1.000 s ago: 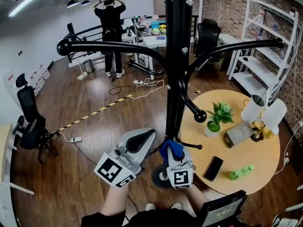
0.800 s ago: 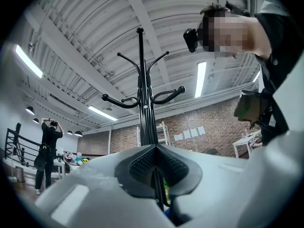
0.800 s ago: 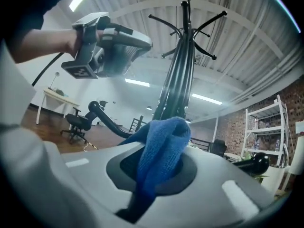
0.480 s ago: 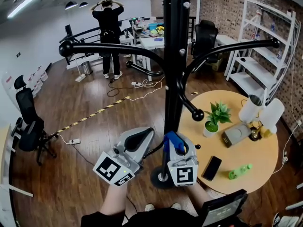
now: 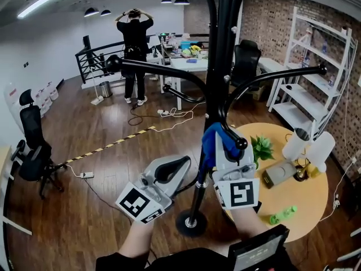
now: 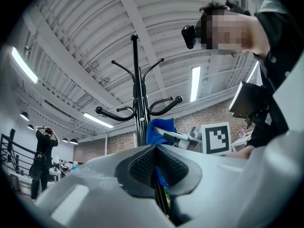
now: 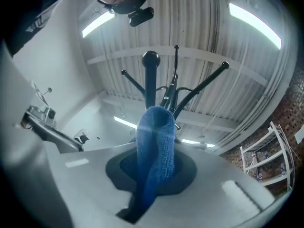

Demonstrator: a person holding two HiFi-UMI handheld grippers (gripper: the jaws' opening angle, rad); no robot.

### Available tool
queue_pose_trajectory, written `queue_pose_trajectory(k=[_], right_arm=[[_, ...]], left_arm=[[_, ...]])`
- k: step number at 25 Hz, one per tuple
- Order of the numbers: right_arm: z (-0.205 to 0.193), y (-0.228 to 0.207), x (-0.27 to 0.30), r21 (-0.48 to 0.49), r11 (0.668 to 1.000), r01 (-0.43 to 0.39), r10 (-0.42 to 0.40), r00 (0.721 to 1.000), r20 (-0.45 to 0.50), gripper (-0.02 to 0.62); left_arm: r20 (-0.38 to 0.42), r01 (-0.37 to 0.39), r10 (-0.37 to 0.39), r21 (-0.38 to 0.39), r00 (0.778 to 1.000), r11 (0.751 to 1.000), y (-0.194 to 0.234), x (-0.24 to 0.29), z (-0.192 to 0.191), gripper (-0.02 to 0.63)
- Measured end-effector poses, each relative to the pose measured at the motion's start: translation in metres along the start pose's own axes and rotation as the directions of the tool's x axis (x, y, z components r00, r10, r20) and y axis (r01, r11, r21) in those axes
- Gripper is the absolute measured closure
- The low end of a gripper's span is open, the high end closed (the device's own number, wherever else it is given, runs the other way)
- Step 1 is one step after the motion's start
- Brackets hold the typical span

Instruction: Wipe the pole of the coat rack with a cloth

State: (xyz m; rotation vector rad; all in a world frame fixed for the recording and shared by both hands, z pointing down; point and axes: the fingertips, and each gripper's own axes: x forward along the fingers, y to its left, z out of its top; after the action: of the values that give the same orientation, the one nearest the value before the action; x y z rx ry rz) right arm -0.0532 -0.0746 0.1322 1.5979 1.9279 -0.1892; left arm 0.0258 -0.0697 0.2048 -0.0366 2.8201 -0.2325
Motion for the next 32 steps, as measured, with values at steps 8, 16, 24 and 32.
queue_pose_trajectory(k=[8, 16, 24, 32], right_arm=[[0.020, -0.006, 0.012, -0.065, 0.998, -0.026, 0.028, 0.999, 0.025, 0.580], [-0.049, 0.019, -0.034, -0.034, 0.999, 0.030, -0.033, 0.996, -0.082, 0.580], [-0.153, 0.050, -0.096, -0.164, 0.986, -0.032, -0.029, 0.933, -0.359, 0.580], [-0.224, 0.074, -0.144, -0.063, 0.996, -0.061, 0.017, 0.842, -0.539, 0.580]], left_arm=[[0.029, -0.005, 0.004, 0.033, 1.000, 0.999, 0.003, -0.002, 0.016, 0.612], [0.018, -0.007, 0.007, 0.004, 1.000, 1.000, -0.001, -0.006, 0.008, 0.612], [-0.034, -0.002, 0.002, -0.023, 0.999, 1.000, -0.006, -0.014, -0.010, 0.612], [-0.058, -0.023, 0.021, -0.041, 0.998, 0.999, -0.007, -0.021, -0.019, 0.612]])
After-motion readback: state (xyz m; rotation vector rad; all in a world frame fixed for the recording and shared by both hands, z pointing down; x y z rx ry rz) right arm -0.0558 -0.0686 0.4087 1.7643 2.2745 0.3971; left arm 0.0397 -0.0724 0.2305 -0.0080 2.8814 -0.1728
